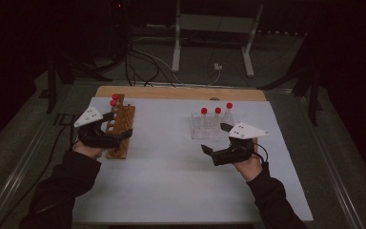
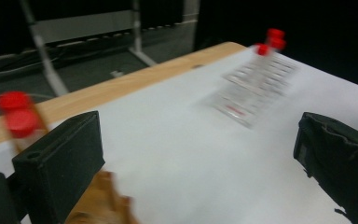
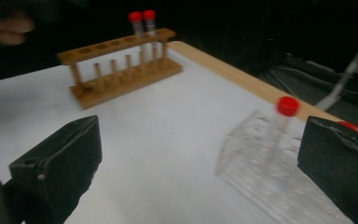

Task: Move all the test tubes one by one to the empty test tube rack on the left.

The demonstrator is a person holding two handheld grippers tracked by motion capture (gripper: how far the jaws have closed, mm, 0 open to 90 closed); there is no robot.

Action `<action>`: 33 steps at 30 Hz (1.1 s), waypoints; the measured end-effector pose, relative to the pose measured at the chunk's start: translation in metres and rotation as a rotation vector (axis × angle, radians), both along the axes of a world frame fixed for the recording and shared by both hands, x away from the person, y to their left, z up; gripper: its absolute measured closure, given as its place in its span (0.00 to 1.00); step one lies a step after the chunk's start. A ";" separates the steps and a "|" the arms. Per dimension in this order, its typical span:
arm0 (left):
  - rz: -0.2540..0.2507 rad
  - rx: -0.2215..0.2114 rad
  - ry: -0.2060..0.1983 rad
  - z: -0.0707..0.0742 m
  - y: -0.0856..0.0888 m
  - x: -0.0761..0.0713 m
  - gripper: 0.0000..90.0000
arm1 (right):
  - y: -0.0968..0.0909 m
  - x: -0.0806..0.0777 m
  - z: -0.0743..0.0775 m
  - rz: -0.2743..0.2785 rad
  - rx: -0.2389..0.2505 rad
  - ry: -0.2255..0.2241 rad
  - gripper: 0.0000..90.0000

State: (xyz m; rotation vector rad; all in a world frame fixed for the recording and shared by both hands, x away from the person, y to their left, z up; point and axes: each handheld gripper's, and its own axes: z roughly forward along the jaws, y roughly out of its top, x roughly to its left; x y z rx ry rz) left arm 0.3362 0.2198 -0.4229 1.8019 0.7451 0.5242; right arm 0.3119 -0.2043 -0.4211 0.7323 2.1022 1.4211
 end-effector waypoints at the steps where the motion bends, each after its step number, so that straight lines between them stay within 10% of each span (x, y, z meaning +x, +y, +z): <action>1: -0.026 0.002 0.003 -0.002 -0.003 -0.005 0.03 | -0.002 0.002 0.001 -0.016 -0.003 -0.005 0.00; 15: -0.170 -0.007 0.008 -0.037 -0.031 -0.046 0.03 | -0.024 0.051 -0.012 -0.183 0.010 0.101 0.00; 33: -0.203 0.016 0.029 -0.049 -0.041 -0.051 0.03 | -0.026 0.098 -0.039 -0.301 -0.024 0.177 0.39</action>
